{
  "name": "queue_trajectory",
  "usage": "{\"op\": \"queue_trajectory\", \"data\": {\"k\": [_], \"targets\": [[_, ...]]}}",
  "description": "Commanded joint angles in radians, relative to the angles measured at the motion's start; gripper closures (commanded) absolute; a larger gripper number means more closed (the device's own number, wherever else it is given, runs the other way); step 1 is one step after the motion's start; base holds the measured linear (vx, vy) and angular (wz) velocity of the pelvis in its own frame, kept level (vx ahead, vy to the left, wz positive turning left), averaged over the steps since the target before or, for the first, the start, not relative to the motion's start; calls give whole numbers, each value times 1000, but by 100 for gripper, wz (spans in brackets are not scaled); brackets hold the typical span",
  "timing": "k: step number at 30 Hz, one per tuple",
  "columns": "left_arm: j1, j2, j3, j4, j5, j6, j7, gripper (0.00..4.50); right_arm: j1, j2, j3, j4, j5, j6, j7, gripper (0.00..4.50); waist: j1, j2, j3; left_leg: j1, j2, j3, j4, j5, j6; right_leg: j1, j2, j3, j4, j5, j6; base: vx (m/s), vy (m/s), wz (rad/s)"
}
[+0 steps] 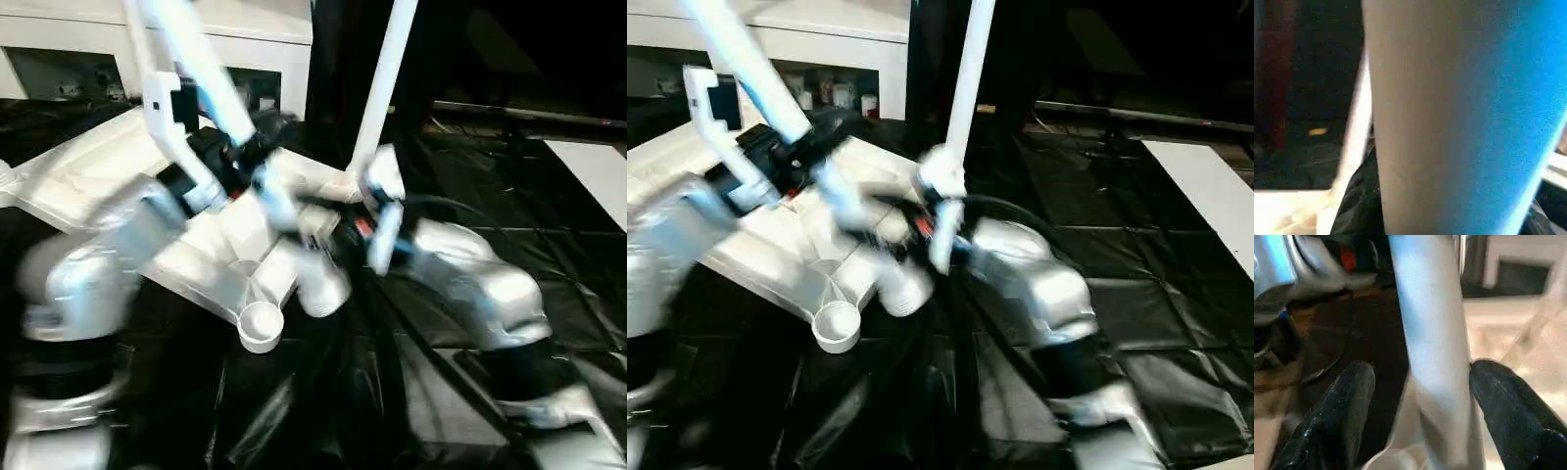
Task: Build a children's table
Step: Pick table leg
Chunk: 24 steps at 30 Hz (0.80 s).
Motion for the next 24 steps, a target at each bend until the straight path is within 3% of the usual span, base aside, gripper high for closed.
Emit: {"op": "queue_trajectory", "data": {"k": [1,4,5,8,10,13,18,24], "targets": [[-32,-9,0,6,-4,0,-18,305,-1,-21,19,-33,15,70,18,119,1,14,-65,9,54,-19,-83,-110,-33,61,-89,64,-75,-198,-141,0,0,0],[-91,-25,45,78,-6,-6,35,308,-9,-30,23,-35,-7,62,12,119,5,20,-64,15,50,-17,-80,-141,-47,54,-86,64,-84,-257,-125,0,0,0],[-91,-23,45,82,-5,-9,33,309,-10,-30,23,-34,-10,58,11,119,6,18,-64,15,49,-17,-80,-146,-47,53,-86,64,-87,-268,-121,0,0,0],[-86,-11,48,89,-17,-21,3,310,-18,-35,9,-18,-18,48,-2,119,3,19,-64,8,51,-23,-84,-154,-54,59,-88,61,-86,-288,-107,0,0,0],[-81,-5,43,77,-26,-22,-31,310,-17,-46,14,-12,-26,48,7,119,4,22,-67,10,53,-23,-83,-142,-51,57,-87,61,-83,-257,-117,0,0,0],[-91,3,42,64,-39,-34,-96,310,-7,-93,56,4,-57,53,55,119,6,19,-67,9,53,-22,-82,-126,-47,59,-86,61,-79,-220,-131,0,0,0],[-123,22,49,85,-49,-42,-150,310,-13,-104,73,52,-94,52,57,119,7,18,-68,6,52,-21,-81,-112,-44,61,-88,61,-76,-205,-145,0,0,0],[-144,54,82,44,-155,-15,-272,310,-26,-103,88,113,-145,-20,50,119,5,18,-68,4,52,-21,-81,-119,-55,63,-90,61,-74,-211,-159,0,0,0]]}}
